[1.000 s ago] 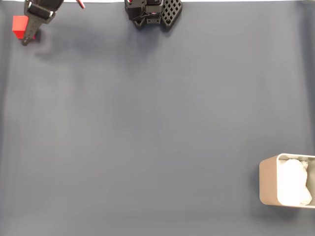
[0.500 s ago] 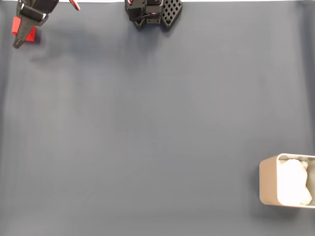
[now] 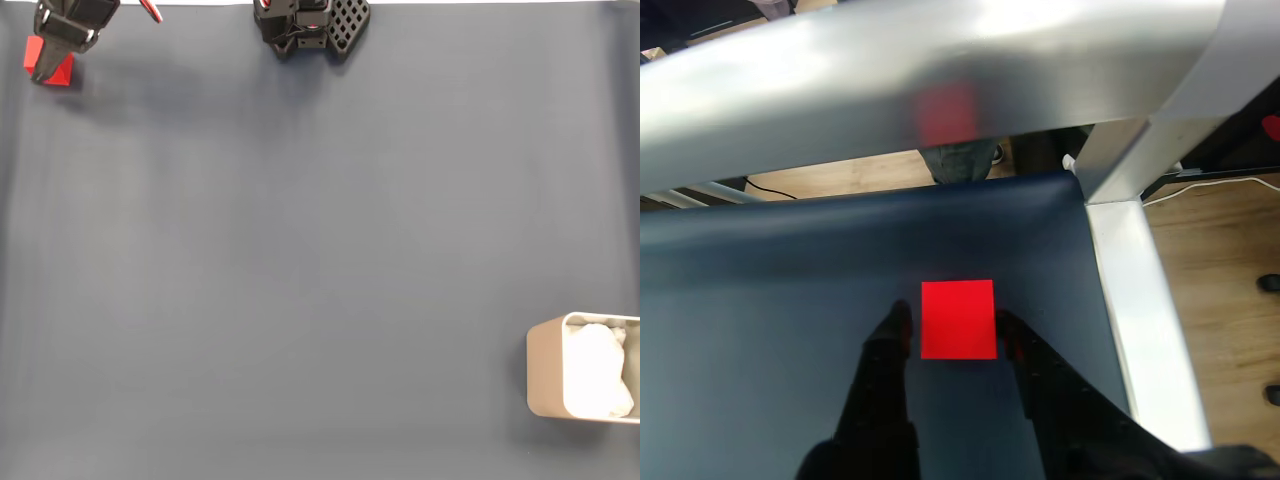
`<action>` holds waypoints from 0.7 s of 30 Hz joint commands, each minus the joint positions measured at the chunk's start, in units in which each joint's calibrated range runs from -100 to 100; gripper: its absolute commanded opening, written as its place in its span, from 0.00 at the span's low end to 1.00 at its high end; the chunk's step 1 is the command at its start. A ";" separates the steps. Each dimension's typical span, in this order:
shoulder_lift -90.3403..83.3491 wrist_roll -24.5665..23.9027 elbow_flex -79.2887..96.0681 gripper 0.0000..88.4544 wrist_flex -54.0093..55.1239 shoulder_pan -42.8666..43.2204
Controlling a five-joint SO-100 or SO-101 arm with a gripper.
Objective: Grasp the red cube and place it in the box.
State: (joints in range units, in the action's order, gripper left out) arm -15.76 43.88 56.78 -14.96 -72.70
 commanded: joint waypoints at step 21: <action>-1.66 1.90 -4.50 0.05 -1.27 0.54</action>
State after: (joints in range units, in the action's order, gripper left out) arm -15.68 45.54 55.61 -15.12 -72.70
